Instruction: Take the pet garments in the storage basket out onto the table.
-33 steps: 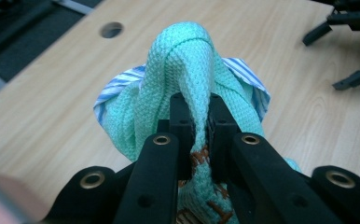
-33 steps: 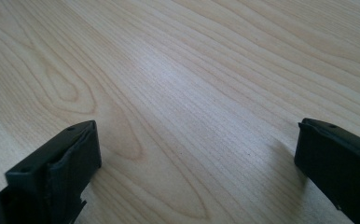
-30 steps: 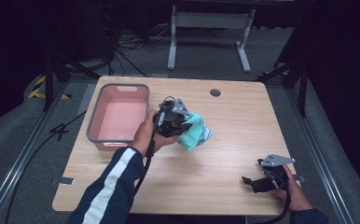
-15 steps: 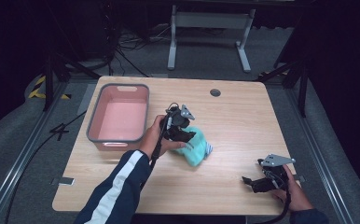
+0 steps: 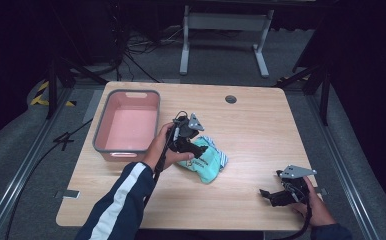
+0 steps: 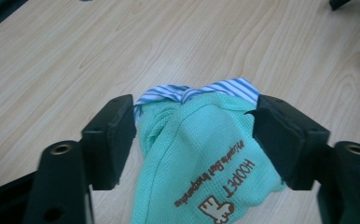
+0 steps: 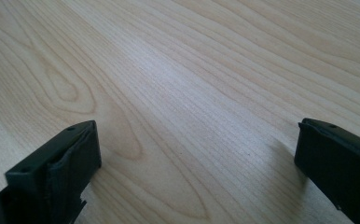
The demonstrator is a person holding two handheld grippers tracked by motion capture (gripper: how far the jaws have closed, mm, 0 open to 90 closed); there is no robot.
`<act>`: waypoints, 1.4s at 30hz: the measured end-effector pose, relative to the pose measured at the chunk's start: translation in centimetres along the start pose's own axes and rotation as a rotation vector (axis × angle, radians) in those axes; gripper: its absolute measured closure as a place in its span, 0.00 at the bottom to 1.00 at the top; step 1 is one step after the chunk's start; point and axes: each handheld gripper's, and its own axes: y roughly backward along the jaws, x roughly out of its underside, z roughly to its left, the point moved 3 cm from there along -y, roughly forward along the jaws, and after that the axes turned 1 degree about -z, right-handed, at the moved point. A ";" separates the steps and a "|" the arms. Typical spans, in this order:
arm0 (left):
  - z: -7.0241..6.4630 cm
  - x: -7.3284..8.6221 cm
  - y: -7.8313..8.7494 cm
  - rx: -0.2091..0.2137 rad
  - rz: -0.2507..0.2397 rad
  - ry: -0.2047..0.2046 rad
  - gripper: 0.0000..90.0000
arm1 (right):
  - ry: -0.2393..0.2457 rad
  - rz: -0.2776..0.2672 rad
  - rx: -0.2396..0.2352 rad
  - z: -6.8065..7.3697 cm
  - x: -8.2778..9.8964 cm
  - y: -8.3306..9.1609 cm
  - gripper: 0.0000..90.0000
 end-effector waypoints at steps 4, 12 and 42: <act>0.0 0.1 0.7 -0.008 -0.014 -0.018 0.29 | 0.000 0.000 0.000 0.0 0.0 0.0 0.01; -0.3 0.2 2.0 -0.044 -0.017 -0.037 0.28 | 0.000 0.000 0.000 0.0 0.0 0.0 0.01; -1.4 6.2 8.3 -0.059 0.010 -0.151 0.29 | 0.000 0.000 0.000 0.0 0.0 0.0 0.01</act>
